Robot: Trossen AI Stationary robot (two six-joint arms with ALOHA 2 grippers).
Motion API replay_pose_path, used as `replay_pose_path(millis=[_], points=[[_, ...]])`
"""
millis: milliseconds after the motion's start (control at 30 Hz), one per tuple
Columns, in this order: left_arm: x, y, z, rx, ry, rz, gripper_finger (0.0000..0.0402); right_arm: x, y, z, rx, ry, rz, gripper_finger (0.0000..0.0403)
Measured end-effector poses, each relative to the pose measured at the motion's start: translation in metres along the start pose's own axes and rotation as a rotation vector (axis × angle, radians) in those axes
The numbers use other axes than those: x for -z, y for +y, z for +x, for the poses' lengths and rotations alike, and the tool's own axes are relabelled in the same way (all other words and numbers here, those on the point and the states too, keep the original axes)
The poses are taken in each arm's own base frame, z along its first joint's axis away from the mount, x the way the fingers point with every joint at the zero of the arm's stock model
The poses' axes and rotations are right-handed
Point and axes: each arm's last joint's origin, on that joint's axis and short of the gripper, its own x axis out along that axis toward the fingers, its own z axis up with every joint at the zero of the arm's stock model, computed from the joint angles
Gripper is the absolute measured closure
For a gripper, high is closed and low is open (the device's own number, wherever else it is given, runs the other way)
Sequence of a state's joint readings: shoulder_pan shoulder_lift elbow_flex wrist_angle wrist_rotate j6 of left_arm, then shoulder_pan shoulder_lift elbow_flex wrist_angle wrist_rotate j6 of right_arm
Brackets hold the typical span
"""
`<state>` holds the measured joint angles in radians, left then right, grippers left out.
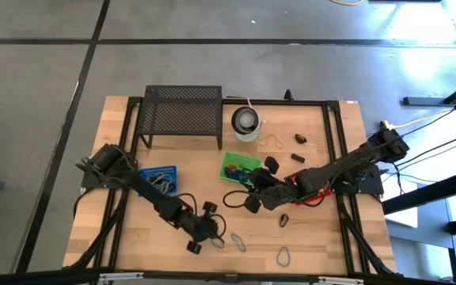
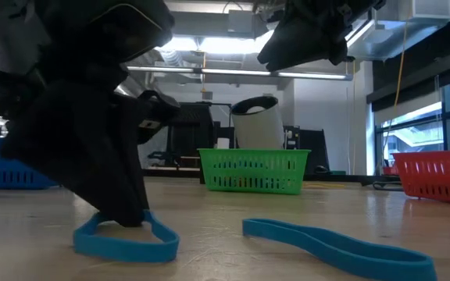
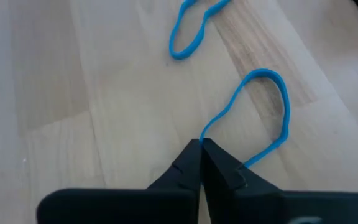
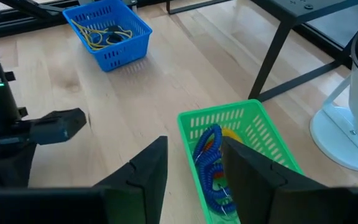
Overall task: Pick & Place Office Desk Supplies
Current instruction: Put the blue rubber band into the blue bin
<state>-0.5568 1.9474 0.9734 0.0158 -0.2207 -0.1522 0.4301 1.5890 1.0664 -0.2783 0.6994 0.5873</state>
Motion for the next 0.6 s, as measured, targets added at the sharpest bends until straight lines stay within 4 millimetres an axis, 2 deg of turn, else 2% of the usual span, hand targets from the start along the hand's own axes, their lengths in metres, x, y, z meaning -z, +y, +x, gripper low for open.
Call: replay_pose_path(millis=[100,233,333,600], points=[[-0.002,-0.001,-0.008,-0.091,-0.026,0.010,0.0399,0.000,0.000,0.000,0.000,0.000,0.000,0.0253],[-0.007,0.006,-0.027,-0.322,-0.064,0.031,0.0398,0.000,0.000,0.000,0.000,0.000,0.000,0.0253],[-0.021,0.004,-0.052,-0.473,-0.172,-0.003,0.0398,0.000,0.000,0.000,-0.003,0.002,0.000,0.0253],[-0.043,-0.003,-0.118,-0.842,-0.447,-0.136,0.0398,0.000,0.000,0.000,-0.007,0.003,0.001,0.0253]])
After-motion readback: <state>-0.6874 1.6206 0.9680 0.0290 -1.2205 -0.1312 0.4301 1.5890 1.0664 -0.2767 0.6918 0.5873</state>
